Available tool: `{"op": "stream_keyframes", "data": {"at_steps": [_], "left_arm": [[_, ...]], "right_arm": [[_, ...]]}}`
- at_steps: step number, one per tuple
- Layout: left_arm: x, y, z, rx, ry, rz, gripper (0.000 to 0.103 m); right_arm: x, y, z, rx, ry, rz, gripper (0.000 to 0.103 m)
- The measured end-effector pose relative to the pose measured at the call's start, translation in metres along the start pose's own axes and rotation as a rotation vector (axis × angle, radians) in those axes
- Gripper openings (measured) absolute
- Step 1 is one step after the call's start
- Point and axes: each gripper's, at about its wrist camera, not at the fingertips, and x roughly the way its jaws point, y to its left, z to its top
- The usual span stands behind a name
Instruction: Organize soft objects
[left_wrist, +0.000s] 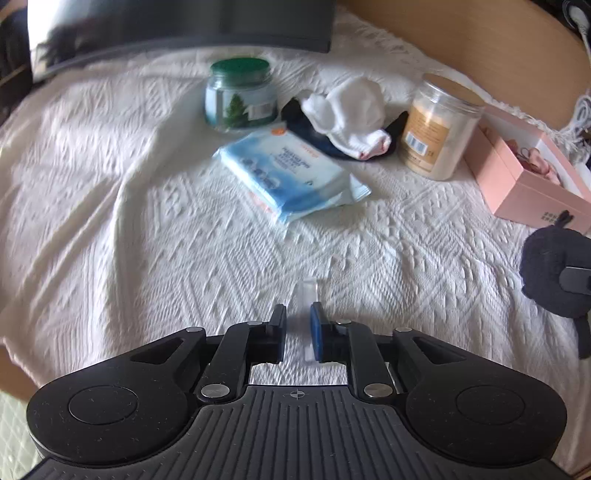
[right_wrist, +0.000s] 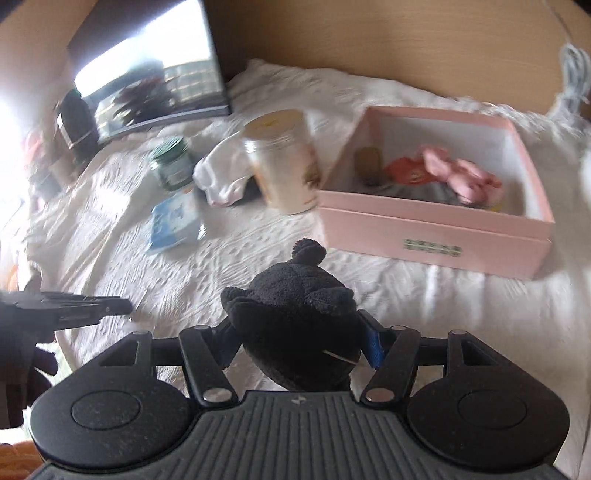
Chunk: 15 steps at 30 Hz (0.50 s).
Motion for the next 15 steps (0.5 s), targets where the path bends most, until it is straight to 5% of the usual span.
{"op": "stream_keyframes", "data": {"at_steps": [5, 11, 15], "left_arm": [[0.004, -0.007, 0.002, 0.045, 0.024, -0.013, 0.015], [0.007, -0.010, 0.006, 0.051, 0.056, -0.034, 0.029], [0.008, -0.015, 0.006, 0.075, 0.058, -0.020, 0.030]], "right_arm": [[0.012, 0.009, -0.005, -0.061, 0.020, -0.008, 0.067], [0.017, 0.009, -0.006, -0.084, 0.024, -0.007, 0.073], [0.021, 0.009, -0.007, -0.079, 0.036, 0.004, 0.073]]}}
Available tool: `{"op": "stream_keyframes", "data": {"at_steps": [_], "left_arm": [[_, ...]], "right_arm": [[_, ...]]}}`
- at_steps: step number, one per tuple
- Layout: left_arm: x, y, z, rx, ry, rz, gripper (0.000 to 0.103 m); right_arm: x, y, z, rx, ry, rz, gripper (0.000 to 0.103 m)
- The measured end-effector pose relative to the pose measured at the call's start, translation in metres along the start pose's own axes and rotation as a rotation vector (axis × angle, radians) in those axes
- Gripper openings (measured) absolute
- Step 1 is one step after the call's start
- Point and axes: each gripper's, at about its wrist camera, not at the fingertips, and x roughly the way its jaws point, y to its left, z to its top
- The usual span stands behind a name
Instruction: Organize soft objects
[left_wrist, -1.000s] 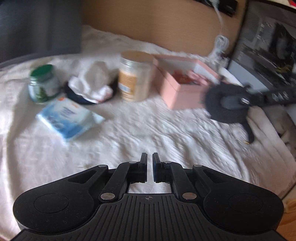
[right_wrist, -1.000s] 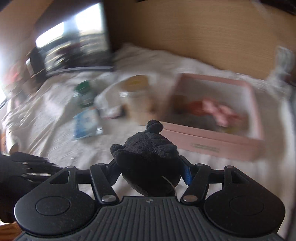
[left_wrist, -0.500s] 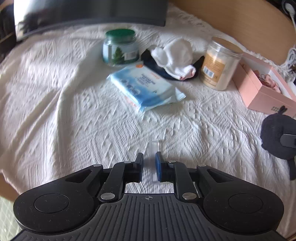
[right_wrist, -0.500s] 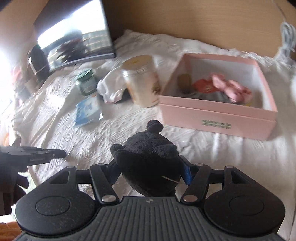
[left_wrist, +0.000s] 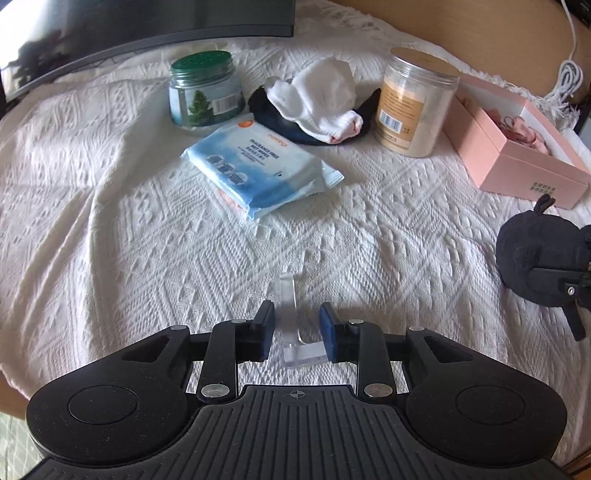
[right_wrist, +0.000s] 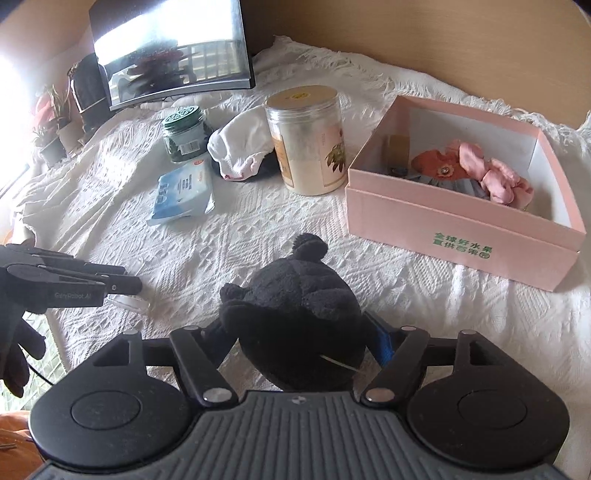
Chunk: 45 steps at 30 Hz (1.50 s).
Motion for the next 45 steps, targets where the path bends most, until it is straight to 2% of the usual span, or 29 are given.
{"op": "stream_keyframes", "data": {"at_steps": [6, 8, 9, 10, 13, 18, 25, 27, 30, 34, 39, 42, 45], "left_arm": [[-0.002, 0.003, -0.007, 0.006, -0.043, -0.010, 0.030], [-0.003, 0.001, -0.012, 0.022, -0.077, 0.001, 0.029], [-0.003, 0.000, -0.013, 0.032, -0.088, 0.003, 0.027], [-0.003, -0.001, -0.014, 0.044, -0.100, 0.002, 0.018], [-0.005, -0.007, -0.018, 0.086, -0.119, 0.003, 0.015], [-0.011, -0.016, -0.021, 0.088, -0.131, -0.063, 0.015], [-0.032, -0.059, -0.015, 0.164, -0.176, -0.200, 0.015], [-0.035, -0.073, -0.003, 0.176, -0.189, -0.248, 0.015], [-0.043, -0.092, 0.035, 0.205, -0.246, -0.321, 0.015], [-0.059, -0.118, 0.107, 0.263, -0.349, -0.399, 0.015], [-0.069, -0.152, 0.189, 0.363, -0.444, -0.401, 0.015], [-0.052, -0.164, 0.214, 0.331, -0.424, -0.442, 0.015], [-0.014, -0.178, 0.220, 0.306, -0.339, -0.480, 0.015]], "right_arm": [[0.014, 0.002, -0.005, -0.018, 0.045, 0.010, 0.074], [0.016, 0.003, -0.006, -0.016, 0.051, 0.016, 0.068], [0.015, 0.003, -0.005, -0.021, 0.048, 0.016, 0.067], [0.014, 0.004, -0.004, -0.028, 0.043, 0.015, 0.066], [0.006, 0.003, -0.003, -0.037, 0.028, 0.016, 0.066], [-0.012, -0.004, -0.002, -0.030, -0.001, -0.007, 0.066], [-0.044, -0.023, 0.000, -0.019, -0.049, -0.057, 0.066], [-0.054, -0.030, 0.004, -0.009, -0.072, -0.072, 0.066], [-0.072, -0.040, 0.022, -0.001, -0.129, -0.098, 0.066], [-0.105, -0.056, 0.074, 0.044, -0.241, -0.148, 0.066], [-0.133, -0.078, 0.153, 0.137, -0.370, -0.182, 0.066], [-0.136, -0.098, 0.185, 0.244, -0.407, -0.160, 0.066], [-0.117, -0.120, 0.196, 0.335, -0.387, -0.165, 0.066]]}}
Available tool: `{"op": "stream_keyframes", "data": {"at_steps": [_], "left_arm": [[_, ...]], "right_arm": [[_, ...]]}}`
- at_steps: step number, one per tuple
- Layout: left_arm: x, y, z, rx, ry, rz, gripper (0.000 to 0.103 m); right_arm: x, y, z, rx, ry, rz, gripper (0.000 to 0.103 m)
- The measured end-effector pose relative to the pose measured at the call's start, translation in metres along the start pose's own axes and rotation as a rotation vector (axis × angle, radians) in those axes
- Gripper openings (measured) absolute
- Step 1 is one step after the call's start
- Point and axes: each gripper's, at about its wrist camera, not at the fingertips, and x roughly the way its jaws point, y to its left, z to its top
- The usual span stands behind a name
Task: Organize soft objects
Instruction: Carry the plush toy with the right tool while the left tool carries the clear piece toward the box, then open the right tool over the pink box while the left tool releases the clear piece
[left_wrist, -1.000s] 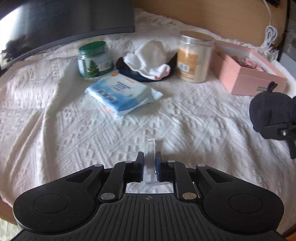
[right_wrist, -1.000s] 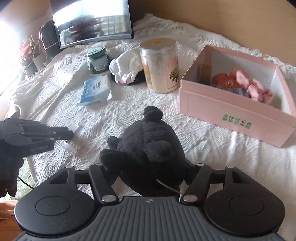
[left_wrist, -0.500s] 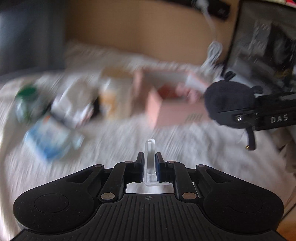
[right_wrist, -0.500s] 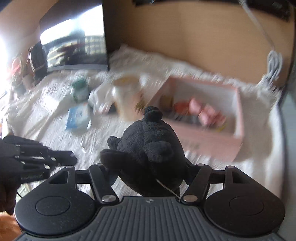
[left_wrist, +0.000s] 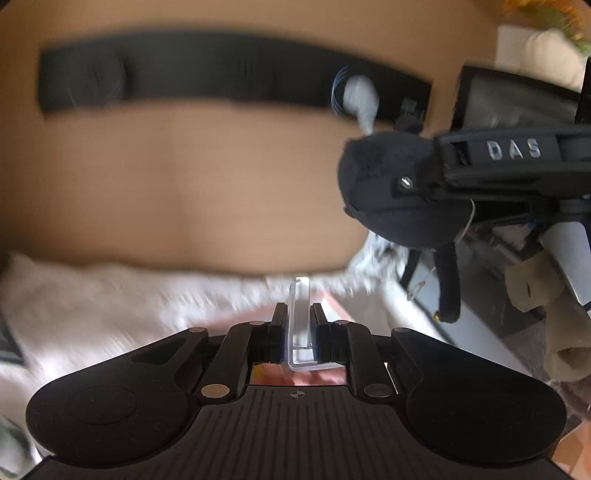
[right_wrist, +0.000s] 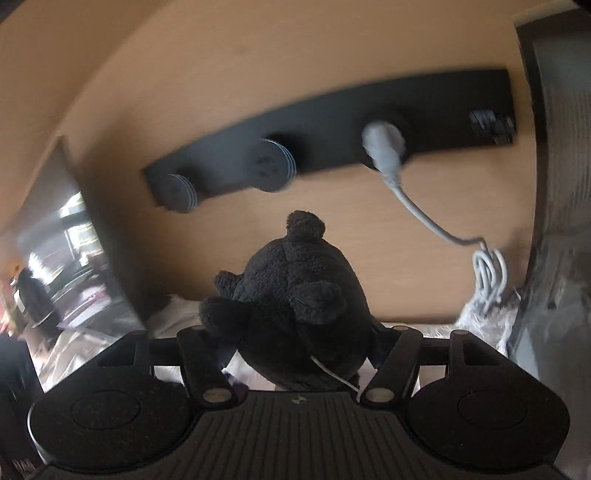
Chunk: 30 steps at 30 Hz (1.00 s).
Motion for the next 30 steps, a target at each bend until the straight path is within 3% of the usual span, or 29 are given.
{"op": "stream_keyframes", "data": {"at_steps": [3, 6, 8, 13, 22, 26, 30], "left_arm": [[0.042, 0.004, -0.012, -0.017, 0.081, -0.019, 0.015], [0.086, 0.016, -0.021, -0.093, 0.250, -0.087, 0.015], [0.102, 0.021, -0.024, -0.122, 0.293, -0.092, 0.017], [0.102, 0.016, -0.027, -0.050, 0.266, 0.049, 0.017], [0.056, 0.023, -0.025, -0.011, 0.132, 0.043, 0.017], [0.040, 0.027, -0.026, -0.062, 0.070, 0.012, 0.017], [0.023, 0.035, -0.029, -0.148, 0.029, -0.029, 0.017]], "right_arm": [[0.036, -0.012, -0.009, 0.012, 0.059, -0.062, 0.066], [0.071, -0.029, -0.027, 0.029, 0.132, -0.128, 0.066], [0.090, -0.042, -0.038, 0.065, 0.182, -0.158, 0.066], [0.123, -0.066, -0.058, 0.125, 0.256, -0.189, 0.066], [0.168, -0.064, -0.085, 0.083, 0.384, -0.197, 0.070], [0.163, -0.052, -0.086, 0.043, 0.370, -0.181, 0.071], [0.134, -0.046, -0.076, 0.054, 0.275, -0.138, 0.078]]}}
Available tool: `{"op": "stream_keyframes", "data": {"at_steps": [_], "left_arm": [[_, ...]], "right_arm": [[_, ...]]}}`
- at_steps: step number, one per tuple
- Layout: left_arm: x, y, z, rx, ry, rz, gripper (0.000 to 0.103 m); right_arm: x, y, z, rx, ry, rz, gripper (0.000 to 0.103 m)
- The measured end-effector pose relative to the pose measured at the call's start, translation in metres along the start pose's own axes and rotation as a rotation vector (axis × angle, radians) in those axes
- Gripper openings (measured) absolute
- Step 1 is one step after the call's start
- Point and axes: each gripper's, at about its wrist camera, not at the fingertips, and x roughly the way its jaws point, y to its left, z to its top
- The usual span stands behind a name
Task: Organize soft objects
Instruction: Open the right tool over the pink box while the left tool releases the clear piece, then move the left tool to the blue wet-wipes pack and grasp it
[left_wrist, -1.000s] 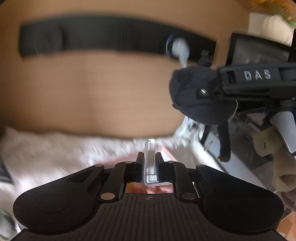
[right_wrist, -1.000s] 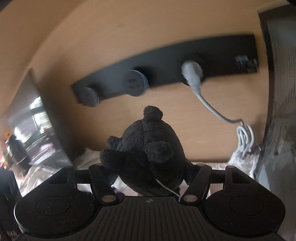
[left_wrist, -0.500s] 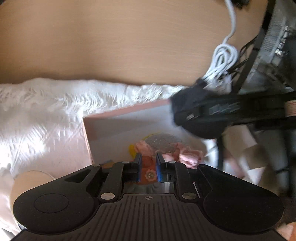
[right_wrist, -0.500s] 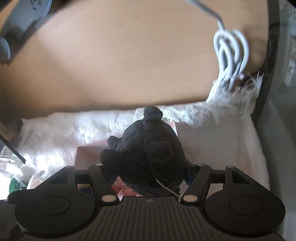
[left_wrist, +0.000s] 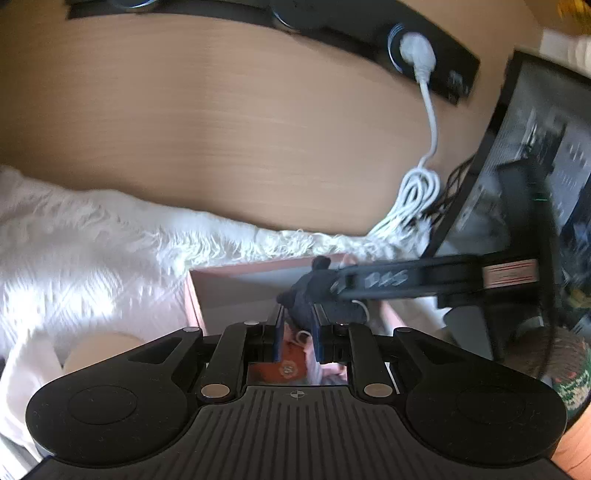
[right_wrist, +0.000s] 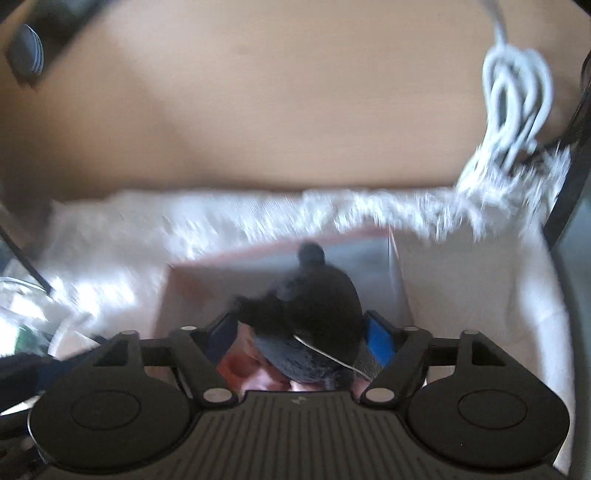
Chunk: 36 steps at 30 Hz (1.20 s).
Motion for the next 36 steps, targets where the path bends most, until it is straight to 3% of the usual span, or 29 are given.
{"op": "stream_keyframes", "data": {"at_steps": [4, 8, 13, 17, 19, 24, 33, 36], "left_arm": [[-0.025, 0.009, -0.009, -0.043, -0.038, -0.003, 0.017], [-0.061, 0.033, -0.031, -0.092, -0.096, 0.053, 0.017], [-0.112, 0.092, -0.076, -0.259, -0.147, 0.245, 0.017], [-0.151, 0.149, -0.118, -0.470, -0.163, 0.443, 0.017], [-0.163, 0.173, -0.134, -0.552, -0.139, 0.483, 0.017], [-0.172, 0.198, -0.153, -0.602, -0.095, 0.483, 0.017], [-0.180, 0.209, -0.162, -0.557, -0.020, 0.493, 0.017], [-0.188, 0.214, -0.167, -0.548, -0.002, 0.516, 0.017]], "right_arm": [[-0.045, 0.005, -0.001, 0.018, -0.107, 0.020, 0.083], [-0.082, 0.008, -0.013, -0.009, -0.160, -0.019, 0.083], [-0.097, 0.036, -0.045, -0.154, -0.186, -0.078, 0.083], [-0.089, 0.064, -0.074, -0.230, -0.150, -0.025, 0.083], [-0.081, 0.081, -0.088, -0.260, -0.128, 0.016, 0.083], [-0.062, 0.132, -0.119, -0.368, -0.085, 0.098, 0.085], [-0.012, 0.220, -0.145, -0.525, 0.071, 0.341, 0.087], [0.010, 0.244, -0.152, -0.564, 0.115, 0.354, 0.087]]}}
